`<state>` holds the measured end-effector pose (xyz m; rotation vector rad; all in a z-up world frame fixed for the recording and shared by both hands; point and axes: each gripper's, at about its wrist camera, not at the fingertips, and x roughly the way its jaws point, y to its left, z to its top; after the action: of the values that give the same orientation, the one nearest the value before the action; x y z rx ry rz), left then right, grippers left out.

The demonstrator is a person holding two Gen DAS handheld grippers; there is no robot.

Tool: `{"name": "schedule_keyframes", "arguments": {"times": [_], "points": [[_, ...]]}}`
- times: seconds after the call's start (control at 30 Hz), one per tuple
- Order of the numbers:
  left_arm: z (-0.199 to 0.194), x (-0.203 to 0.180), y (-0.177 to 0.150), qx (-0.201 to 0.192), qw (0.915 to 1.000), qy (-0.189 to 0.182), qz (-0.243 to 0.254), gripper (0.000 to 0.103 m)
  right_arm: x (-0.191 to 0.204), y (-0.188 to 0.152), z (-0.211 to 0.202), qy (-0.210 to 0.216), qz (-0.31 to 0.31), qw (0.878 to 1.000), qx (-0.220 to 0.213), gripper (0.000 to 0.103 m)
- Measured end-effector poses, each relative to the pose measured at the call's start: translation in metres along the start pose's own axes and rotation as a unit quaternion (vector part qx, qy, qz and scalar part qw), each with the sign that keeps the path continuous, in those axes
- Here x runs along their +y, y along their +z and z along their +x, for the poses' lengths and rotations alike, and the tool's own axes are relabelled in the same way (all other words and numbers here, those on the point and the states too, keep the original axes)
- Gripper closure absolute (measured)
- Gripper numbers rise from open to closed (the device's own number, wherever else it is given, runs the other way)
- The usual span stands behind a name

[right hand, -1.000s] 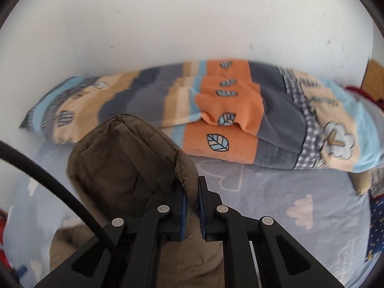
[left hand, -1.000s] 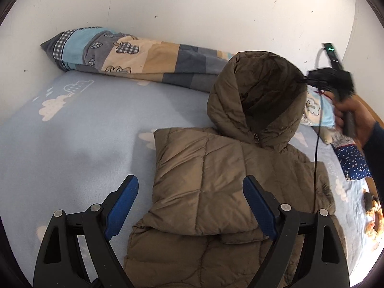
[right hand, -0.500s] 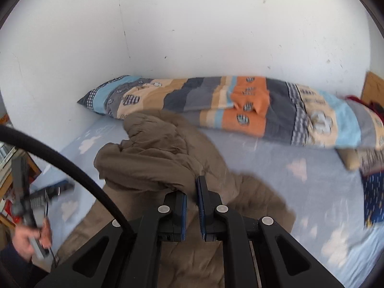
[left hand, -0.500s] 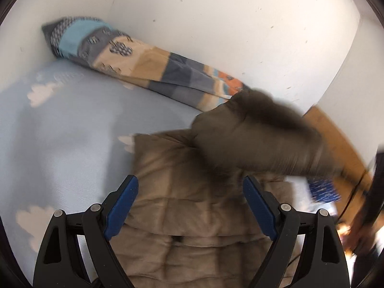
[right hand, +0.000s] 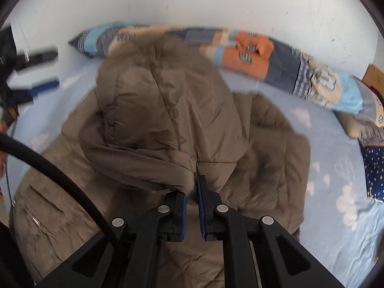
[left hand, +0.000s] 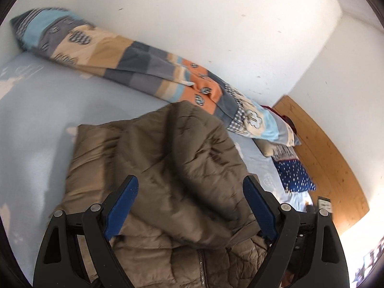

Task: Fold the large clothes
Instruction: 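Lift the hood with the right tool and fold it over the jacket body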

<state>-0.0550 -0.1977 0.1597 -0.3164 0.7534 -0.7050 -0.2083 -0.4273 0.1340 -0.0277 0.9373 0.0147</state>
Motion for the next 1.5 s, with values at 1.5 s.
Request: {"name": "schedule_keyframes", "arguments": {"times": [1.5], "points": [[0.051, -0.008, -0.052, 0.114, 0.9769, 0.152, 0.098, 0.014, -0.009, 0.026, 0.013, 0.089, 0.081, 0.992, 0.027, 0.078]]}}
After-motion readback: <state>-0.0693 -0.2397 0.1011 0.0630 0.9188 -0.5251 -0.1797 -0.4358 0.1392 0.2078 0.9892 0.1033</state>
